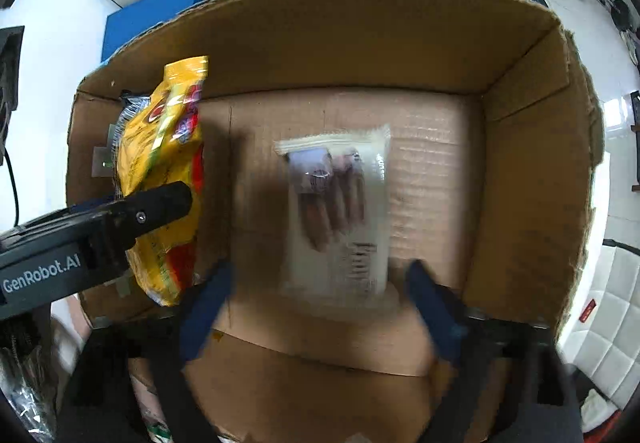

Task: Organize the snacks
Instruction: 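Carry both packs into the cardboard box and open both tools, then grasp the red sauce sachet with the left tool while the right tool grasps the yellow egg-roll bag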

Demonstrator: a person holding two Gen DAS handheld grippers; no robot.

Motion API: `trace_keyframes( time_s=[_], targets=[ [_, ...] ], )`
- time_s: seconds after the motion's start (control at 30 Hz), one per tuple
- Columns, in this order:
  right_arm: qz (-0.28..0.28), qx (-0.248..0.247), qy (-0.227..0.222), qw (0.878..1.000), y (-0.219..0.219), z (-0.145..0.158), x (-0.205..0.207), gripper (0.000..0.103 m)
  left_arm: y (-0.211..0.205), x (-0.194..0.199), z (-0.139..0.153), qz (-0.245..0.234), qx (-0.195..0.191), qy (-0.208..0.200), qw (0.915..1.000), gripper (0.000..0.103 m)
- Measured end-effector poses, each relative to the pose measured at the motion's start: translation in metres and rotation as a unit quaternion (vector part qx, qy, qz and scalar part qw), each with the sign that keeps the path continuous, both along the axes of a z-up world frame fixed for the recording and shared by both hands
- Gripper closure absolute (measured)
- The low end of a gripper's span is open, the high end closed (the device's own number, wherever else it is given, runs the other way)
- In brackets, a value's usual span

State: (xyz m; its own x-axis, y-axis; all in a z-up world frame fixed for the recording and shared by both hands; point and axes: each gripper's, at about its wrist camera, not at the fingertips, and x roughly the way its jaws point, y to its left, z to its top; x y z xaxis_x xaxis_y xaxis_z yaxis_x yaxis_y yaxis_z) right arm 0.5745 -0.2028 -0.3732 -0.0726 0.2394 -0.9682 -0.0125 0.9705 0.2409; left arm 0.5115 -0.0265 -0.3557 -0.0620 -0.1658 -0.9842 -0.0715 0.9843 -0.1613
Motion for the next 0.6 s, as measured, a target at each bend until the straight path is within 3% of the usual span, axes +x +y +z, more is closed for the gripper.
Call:
trace_keyframes(
  time_s=[0.17,0.33,0.6],
  targets=[
    [0.004,-0.011,-0.003,1.0,-0.002,0.011,-0.004,0.007,-0.003,-0.001,0.016,-0.006,-0.011,-0.02,0.9997,0.009],
    [0.003,-0.023,-0.019,1.0,-0.001,0.025,-0.023,0.007,-0.005,-0.014,0.042,-0.026,0.002,-0.053,0.9983,0.009],
    [-0.014,-0.021,-0.078,0.997,-0.002,0.078,-0.053,0.007,0.008,-0.053,0.103,-0.018,0.017,-0.158,0.9872,0.009]
  ],
)
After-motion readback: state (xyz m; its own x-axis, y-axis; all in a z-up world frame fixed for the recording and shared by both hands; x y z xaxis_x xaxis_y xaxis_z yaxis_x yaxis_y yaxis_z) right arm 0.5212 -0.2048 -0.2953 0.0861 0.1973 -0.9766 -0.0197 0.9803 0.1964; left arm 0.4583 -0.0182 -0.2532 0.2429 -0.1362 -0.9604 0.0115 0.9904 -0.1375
